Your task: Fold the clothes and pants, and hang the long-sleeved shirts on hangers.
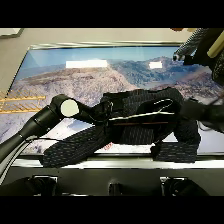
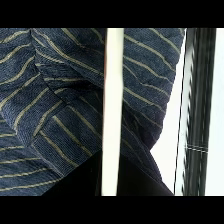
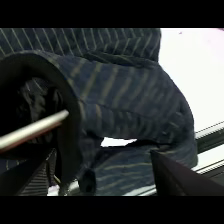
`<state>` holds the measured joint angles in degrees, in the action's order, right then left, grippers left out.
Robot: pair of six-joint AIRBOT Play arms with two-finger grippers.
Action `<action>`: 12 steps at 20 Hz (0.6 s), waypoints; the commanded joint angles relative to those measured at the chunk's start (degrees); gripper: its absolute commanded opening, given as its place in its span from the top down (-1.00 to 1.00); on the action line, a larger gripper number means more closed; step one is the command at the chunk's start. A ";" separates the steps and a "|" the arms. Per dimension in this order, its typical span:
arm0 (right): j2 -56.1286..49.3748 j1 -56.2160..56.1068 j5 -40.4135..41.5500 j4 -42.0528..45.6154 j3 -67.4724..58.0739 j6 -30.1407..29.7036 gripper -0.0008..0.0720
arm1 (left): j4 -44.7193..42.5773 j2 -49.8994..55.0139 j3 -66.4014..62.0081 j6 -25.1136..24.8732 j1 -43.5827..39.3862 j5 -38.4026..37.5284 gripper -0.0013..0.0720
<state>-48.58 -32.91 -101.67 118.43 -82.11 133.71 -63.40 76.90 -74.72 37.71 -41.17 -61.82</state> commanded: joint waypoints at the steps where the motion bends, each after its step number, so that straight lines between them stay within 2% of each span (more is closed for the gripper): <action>1: -3.78 7.13 3.72 0.63 -0.28 2.34 -0.96 | 0.00 0.00 0.02 0.02 0.07 -0.02 0.95; 2: -3.54 12.83 4.63 -1.81 -0.66 1.16 -0.96 | 0.00 0.00 0.02 0.02 0.07 -0.02 0.95; 3: -3.45 19.89 6.25 -6.73 -1.40 -2.97 -0.96 | 0.00 0.00 0.02 0.02 0.07 -0.02 0.95; 4: -3.45 26.64 8.46 -13.75 -1.90 -9.81 -0.95 | 0.00 0.00 0.02 0.02 0.07 0.00 0.95; 6: -3.56 39.08 9.33 -30.75 -2.05 -33.70 -0.76 | 0.00 0.00 0.02 0.02 0.07 0.00 0.95; 7: -3.65 43.17 6.21 -35.63 -2.05 -46.45 -0.65 | 0.02 0.00 0.02 0.02 0.07 0.00 0.95; 8: -3.65 45.31 4.09 -37.53 -2.03 -54.99 -0.65 | 0.00 0.00 0.02 0.02 0.07 -0.02 0.95; 10: -3.52 47.60 5.68 -43.80 -2.03 -60.87 -0.70 | 0.02 0.00 0.02 0.44 0.07 -0.09 0.95; 12: -4.04 47.47 2.08 -44.39 -1.99 -69.83 -0.70 | 0.00 0.00 0.02 0.44 0.07 -0.07 0.95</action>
<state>-52.21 10.90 -96.62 82.39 -84.05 82.54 -63.37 76.90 -74.72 38.00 -41.15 -61.84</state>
